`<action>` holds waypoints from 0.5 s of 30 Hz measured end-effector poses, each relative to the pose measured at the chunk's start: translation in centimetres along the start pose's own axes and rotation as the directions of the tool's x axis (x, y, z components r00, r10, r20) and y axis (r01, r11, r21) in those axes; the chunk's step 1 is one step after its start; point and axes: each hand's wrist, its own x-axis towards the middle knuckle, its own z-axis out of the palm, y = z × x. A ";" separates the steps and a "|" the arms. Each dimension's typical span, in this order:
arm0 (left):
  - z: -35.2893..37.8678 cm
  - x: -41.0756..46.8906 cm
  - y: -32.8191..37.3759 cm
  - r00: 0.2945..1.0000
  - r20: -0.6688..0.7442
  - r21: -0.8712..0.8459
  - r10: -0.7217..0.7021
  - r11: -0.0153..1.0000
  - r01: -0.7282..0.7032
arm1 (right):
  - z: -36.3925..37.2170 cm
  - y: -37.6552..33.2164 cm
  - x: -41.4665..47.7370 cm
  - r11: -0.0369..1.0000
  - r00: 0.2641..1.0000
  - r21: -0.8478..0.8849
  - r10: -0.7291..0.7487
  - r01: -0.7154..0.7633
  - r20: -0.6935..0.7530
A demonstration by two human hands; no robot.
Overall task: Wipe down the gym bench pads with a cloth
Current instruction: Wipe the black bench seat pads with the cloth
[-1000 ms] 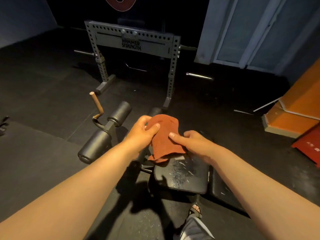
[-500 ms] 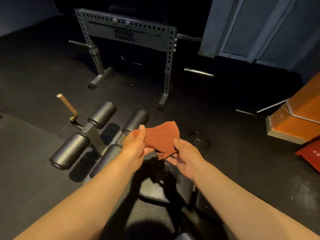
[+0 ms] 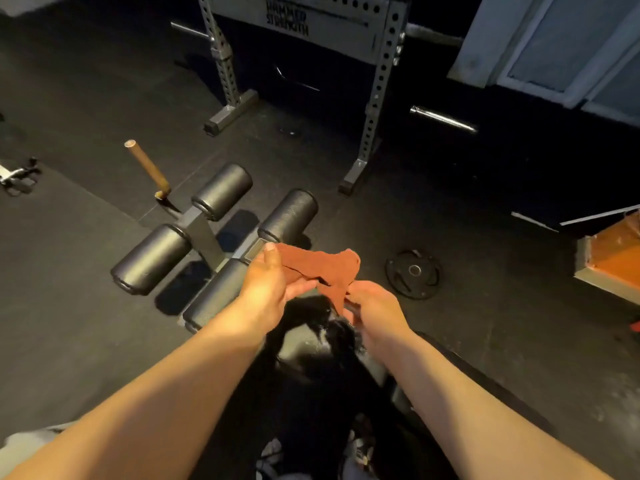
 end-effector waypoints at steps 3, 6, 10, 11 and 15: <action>-2.2 0.8 -0.8 0.997 0.067 0.098 0.042 0.994 -0.049 | 0.6 2.1 0.3 0.959 0.974 0.193 0.186 -0.208 0.128; -4.4 2.1 -2.5 0.995 0.098 0.155 0.024 0.987 -0.039 | 2.7 5.1 -0.6 0.945 0.943 0.218 0.177 -0.243 0.283; -7.3 3.5 -5.5 0.986 0.150 0.249 -0.079 0.968 0.039 | 5.4 9.1 0.4 0.965 0.987 0.213 0.138 -0.153 0.084; -8.0 3.8 -6.1 0.982 0.172 0.258 -0.083 0.965 0.036 | 5.3 10.0 1.0 0.957 0.986 0.240 0.147 -0.163 0.083; -9.7 4.6 -7.9 0.992 0.021 0.159 -0.122 0.980 0.117 | 2.8 12.8 2.4 0.870 0.970 0.444 0.140 -0.217 0.199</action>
